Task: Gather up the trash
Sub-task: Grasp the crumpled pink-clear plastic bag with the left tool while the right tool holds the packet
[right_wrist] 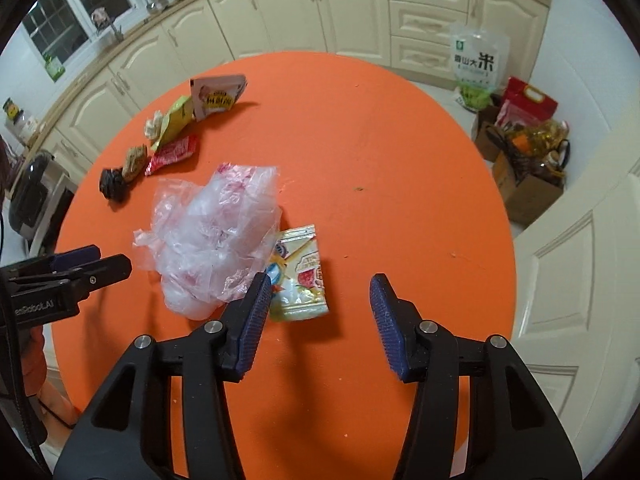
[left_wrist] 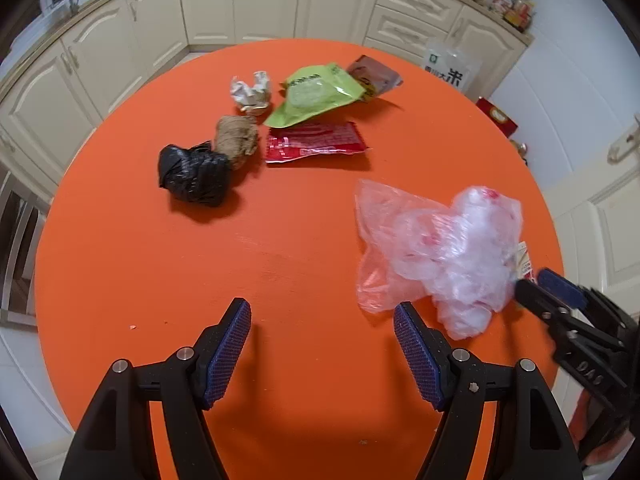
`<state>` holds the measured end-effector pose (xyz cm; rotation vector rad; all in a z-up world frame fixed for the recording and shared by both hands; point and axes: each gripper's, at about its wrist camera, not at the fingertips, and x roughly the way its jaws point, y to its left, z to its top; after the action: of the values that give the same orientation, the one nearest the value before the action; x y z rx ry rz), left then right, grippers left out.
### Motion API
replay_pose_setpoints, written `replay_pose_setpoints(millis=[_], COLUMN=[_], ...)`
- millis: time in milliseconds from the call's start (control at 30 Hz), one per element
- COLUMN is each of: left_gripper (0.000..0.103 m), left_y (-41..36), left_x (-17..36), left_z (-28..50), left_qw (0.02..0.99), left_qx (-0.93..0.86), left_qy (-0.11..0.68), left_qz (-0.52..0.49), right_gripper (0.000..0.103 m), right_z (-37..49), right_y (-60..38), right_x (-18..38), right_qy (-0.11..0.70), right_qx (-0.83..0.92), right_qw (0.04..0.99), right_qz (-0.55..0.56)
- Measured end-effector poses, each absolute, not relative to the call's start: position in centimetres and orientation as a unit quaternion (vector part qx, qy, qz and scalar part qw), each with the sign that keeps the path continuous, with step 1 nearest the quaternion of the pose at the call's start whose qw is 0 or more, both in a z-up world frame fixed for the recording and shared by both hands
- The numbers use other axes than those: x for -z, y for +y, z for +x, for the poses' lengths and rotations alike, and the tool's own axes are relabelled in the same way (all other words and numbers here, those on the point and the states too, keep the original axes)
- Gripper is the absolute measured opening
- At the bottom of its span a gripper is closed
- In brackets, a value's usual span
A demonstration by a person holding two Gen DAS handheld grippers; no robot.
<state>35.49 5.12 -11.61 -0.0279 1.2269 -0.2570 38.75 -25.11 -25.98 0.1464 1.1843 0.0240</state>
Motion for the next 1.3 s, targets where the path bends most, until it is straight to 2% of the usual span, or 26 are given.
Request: replay_pose_setpoints(millis=[167,233,267,300,733,967,1067,1133,1233,1267,1300], left_gripper=[0.070,0.070,0.070,0.070,0.071,0.072,0.080,0.081,0.079,0.076,0.068], left_y=[4.7,4.7,4.7,4.6,-3.1,-5.8,-6.2,-6.8,-7.9,-8.1,-8.7], left_x=[11.3,11.3,11.3,11.2,10.8,9.5,9.5,10.4,12.7,13.3,13.1], left_z=[35.2,35.2,35.2,35.3,35.0,35.6,36.8,37.6,38.8,38.9,38.6], left_qw=[0.813,0.812,0.811,0.811,0.819,0.824,0.822,0.823,0.801,0.798,0.812], left_qx=[0.117,0.116,0.114,0.111,0.105,0.114,0.114,0.096,0.099,0.092,0.089], left_qy=[0.570,0.573,0.574,0.575,0.562,0.555,0.557,0.560,0.590,0.595,0.575], left_qz=[-0.007,-0.008,-0.009,-0.010,0.041,0.026,0.000,0.002,0.013,0.022,0.045], right_gripper=[0.050,0.044,0.031,0.027,0.027,0.027,0.027,0.027,0.027,0.027,0.027], right_z=[40.3,40.5,40.5,40.5,36.8,36.3,36.4,36.5,36.6,36.7,36.7], right_y=[-23.1,-23.1,-23.2,-23.6,-30.5,-32.4,-33.1,-33.4,-33.7,-33.8,-33.8], right_x=[27.6,27.5,27.2,27.1,24.7,25.3,25.5,25.6,25.8,25.9,26.0], right_qy=[0.572,0.566,0.565,0.568,0.527,0.522,0.520,0.520,0.519,0.519,0.519], right_qx=[-0.034,-0.031,-0.026,-0.030,0.005,0.003,0.002,0.004,0.006,0.005,0.006], right_qw=[0.819,0.823,0.824,0.821,0.840,0.839,0.839,0.839,0.838,0.838,0.838], right_qz=[0.031,0.027,0.030,0.041,0.130,0.152,0.159,0.163,0.167,0.168,0.168])
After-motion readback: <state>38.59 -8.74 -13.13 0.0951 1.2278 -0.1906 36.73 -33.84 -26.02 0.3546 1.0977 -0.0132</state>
